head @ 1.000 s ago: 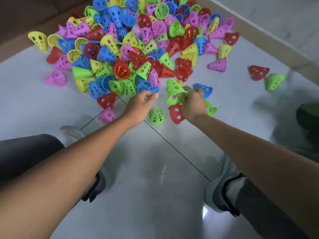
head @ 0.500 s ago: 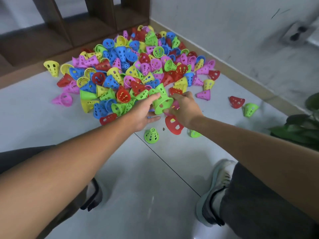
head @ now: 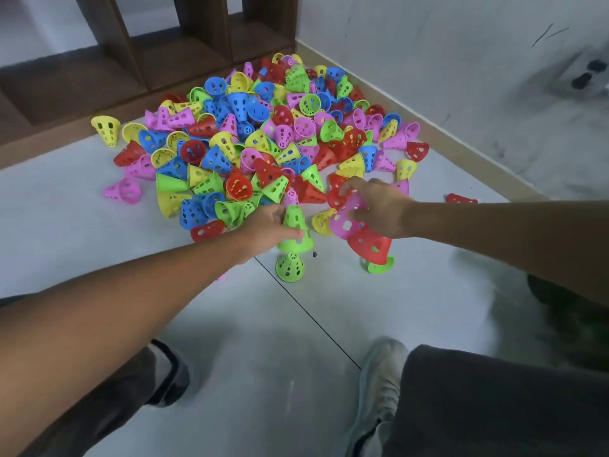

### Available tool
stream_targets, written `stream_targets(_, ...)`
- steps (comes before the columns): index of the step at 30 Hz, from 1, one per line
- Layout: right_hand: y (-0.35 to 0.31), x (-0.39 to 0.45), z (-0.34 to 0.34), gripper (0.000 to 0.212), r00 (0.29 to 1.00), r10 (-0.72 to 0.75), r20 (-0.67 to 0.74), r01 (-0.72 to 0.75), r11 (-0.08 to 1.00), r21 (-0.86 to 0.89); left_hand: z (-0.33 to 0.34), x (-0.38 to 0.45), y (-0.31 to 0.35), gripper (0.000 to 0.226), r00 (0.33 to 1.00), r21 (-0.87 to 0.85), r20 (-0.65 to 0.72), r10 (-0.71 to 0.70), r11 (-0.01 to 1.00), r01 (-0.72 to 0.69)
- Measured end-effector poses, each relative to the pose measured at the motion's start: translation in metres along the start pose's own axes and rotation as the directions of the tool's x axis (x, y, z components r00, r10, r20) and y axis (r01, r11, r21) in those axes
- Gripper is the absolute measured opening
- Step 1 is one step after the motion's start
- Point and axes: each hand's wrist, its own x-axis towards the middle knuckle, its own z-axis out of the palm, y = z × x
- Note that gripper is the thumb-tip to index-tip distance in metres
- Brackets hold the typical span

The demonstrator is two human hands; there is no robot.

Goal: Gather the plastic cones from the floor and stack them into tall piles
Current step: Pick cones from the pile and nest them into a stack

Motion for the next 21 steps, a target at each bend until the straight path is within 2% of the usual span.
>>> stream_targets(3, 0.015, 0.009, 0.012, 0.036, 1.000, -0.001, 0.022, 0.001, 1.000, 0.021, 0.001, 0.015, -0.019, 0.031, 1.000, 0.161, 0.027, 0.001, 0.987, -0.005)
stream_targets(8, 0.021, 0.012, 0.026, 0.041, 0.997, -0.001, 0.082, 0.000, 1.000, 0.013, -0.003, 0.022, -0.030, 0.036, 0.999, 0.435, 0.030, 0.034, 0.900, -0.043)
stream_targets(11, 0.015, 0.011, 0.025, 0.041, 0.996, -0.022, 0.082, 0.019, 0.999, 0.039, -0.004, 0.018, -0.032, 0.040, 0.997, 0.469, 0.063, 0.050, 0.880, -0.074)
stream_targets(14, 0.010, 0.010, 0.021, 0.044, 0.997, -0.034, 0.065, 0.029, 0.997, 0.070, 0.004, 0.023, -0.039, 0.047, 0.998, 0.479, 0.033, 0.060, 0.875, -0.068)
stream_targets(16, 0.009, 0.010, 0.021, 0.045, 0.997, -0.031, 0.064, 0.026, 0.997, 0.078, 0.010, 0.027, -0.045, 0.066, 0.998, 0.529, 0.059, -0.010, 0.848, -0.022)
stream_targets(17, 0.008, 0.009, 0.023, 0.046, 0.998, -0.027, 0.064, 0.022, 0.997, 0.076, 0.011, 0.030, -0.048, 0.080, 0.994, 0.598, 0.098, -0.053, 0.801, -0.016)
stream_targets(19, 0.008, 0.007, 0.029, 0.048, 0.998, -0.019, 0.065, 0.014, 0.997, 0.071, 0.008, 0.034, -0.050, 0.105, 0.980, 0.762, 0.159, -0.118, 0.646, -0.046)
stream_targets(21, 0.009, 0.003, 0.038, 0.049, 0.997, -0.015, 0.076, 0.009, 0.996, 0.087, -0.001, 0.033, -0.045, 0.116, 0.968, 0.815, 0.189, -0.164, 0.576, -0.062)
